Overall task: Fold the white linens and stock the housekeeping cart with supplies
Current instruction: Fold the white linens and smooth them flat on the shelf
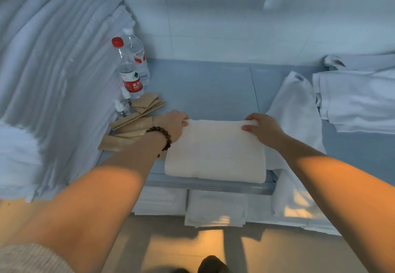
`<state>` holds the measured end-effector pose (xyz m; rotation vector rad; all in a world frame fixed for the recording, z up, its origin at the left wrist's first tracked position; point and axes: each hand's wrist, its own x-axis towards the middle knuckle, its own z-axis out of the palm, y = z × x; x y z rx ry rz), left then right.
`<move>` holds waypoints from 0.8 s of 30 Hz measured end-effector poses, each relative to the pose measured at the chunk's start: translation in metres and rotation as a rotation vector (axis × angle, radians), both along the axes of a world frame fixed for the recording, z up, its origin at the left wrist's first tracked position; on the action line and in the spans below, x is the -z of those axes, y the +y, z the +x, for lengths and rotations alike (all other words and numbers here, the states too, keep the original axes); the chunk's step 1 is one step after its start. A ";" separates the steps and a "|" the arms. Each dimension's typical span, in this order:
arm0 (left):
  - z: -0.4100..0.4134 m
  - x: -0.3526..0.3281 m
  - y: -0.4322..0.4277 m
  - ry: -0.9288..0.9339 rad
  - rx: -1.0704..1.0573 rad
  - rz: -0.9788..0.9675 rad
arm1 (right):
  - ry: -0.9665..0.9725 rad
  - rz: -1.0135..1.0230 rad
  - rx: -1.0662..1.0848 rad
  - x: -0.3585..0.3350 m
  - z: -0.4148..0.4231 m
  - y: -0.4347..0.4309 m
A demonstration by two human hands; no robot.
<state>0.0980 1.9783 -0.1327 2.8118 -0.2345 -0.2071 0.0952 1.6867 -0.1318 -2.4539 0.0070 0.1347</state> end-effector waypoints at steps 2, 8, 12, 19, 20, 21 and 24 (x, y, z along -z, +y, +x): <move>0.010 0.016 -0.001 -0.028 -0.002 0.000 | -0.008 -0.004 0.051 0.013 0.004 0.001; 0.019 0.049 -0.013 -0.100 -0.023 0.067 | -0.017 -0.268 0.135 0.043 0.002 0.011; 0.000 0.037 -0.025 -0.181 -0.053 0.069 | -0.210 -0.511 0.127 0.039 -0.014 0.027; -0.066 0.037 -0.077 0.113 0.030 0.191 | -0.119 -0.489 -0.210 0.046 -0.056 0.070; -0.067 0.040 -0.078 0.130 0.025 0.205 | -0.060 -0.502 -0.213 0.050 -0.054 0.071; -0.066 0.042 -0.077 0.127 0.025 0.216 | -0.026 -0.524 -0.221 0.053 -0.052 0.071; -0.055 0.049 -0.072 0.084 0.054 0.236 | 0.010 -0.589 -0.256 0.063 -0.047 0.071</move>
